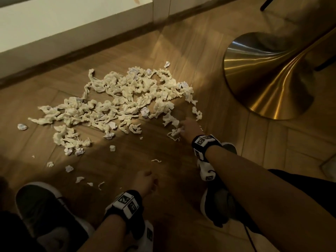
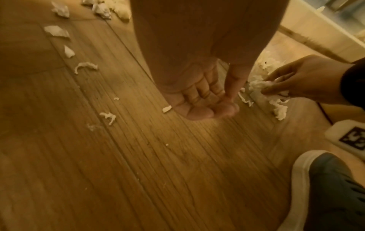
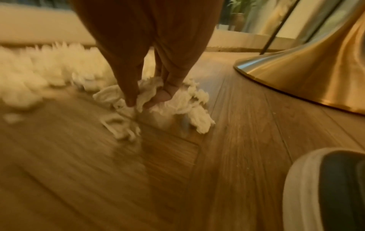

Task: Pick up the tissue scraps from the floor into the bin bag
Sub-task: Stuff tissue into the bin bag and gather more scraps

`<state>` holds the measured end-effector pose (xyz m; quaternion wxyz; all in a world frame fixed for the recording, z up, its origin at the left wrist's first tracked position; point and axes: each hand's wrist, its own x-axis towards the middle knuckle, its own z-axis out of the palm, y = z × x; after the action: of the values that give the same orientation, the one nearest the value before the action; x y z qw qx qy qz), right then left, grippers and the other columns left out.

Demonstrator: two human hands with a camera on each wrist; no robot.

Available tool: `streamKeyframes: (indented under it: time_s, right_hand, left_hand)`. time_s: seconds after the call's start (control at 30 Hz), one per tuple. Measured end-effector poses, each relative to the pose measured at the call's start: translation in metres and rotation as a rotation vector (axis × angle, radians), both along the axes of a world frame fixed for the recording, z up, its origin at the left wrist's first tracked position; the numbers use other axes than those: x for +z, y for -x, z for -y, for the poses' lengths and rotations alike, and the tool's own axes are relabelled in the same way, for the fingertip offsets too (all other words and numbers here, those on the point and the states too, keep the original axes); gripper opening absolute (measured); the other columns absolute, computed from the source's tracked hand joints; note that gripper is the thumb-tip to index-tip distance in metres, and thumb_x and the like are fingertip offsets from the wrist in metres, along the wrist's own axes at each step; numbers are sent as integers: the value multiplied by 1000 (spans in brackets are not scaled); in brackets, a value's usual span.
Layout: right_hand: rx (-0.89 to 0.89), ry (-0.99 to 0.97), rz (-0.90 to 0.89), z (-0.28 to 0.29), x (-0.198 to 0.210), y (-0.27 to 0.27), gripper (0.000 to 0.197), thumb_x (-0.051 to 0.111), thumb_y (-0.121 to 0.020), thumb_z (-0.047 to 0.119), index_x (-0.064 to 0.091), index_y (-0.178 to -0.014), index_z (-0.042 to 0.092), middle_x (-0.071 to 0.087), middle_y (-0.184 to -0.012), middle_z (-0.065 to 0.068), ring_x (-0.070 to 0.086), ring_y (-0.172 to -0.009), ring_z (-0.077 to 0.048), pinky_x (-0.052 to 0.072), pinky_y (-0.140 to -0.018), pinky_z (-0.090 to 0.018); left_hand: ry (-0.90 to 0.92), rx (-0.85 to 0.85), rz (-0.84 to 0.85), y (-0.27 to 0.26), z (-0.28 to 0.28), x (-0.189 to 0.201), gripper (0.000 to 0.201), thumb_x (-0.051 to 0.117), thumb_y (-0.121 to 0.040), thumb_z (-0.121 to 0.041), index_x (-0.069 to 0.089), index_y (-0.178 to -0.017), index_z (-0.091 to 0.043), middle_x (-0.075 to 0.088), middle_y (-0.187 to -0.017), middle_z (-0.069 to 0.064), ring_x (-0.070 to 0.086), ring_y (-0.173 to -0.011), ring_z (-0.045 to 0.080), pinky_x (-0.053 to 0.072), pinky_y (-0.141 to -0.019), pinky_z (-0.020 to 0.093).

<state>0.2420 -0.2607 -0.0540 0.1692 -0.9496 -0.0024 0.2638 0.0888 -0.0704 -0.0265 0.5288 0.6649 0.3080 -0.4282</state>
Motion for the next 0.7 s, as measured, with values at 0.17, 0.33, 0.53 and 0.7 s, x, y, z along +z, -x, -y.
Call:
streamKeyframes:
  time_s: [0.17, 0.33, 0.53, 0.7]
  right_hand:
    - [-109, -235, 68, -5, 46, 30, 21, 70, -83, 18, 73, -100, 7, 65, -98, -6, 50, -79, -9, 37, -62, -18]
    - [-182, -442, -132, -21, 89, 76, 25, 75, -79, 25, 73, -101, 13, 63, -82, 7, 55, -71, -3, 45, -63, -19]
    - [-182, -760, -366, -54, 132, 144, 19, 74, -80, 13, 72, -98, 7, 71, -80, -1, 61, -65, -4, 48, -59, -17]
    - [-155, -912, -329, -72, 159, 188, 6, 70, -84, 15, 74, -80, 17, 67, -62, 8, 58, -55, 0, 45, -54, -15]
  left_hand:
    - [-52, -24, 132, -7, -7, 28, 22, 43, -95, -12, 52, -76, -8, 59, -73, 10, 53, -59, 21, 39, -51, 26]
    - [-64, 119, 194, 3, -17, 48, 19, 42, -96, -15, 57, -87, -10, 61, -79, 11, 54, -59, 19, 38, -44, 23]
    - [19, 489, 120, 21, -28, 80, 40, 41, -98, -41, 53, -124, -13, 57, -122, 7, 54, -108, 28, 44, -90, 42]
    - [396, 596, 7, 73, -25, 98, 58, 35, -95, -53, 56, -126, -8, 58, -124, 19, 50, -119, 41, 39, -100, 56]
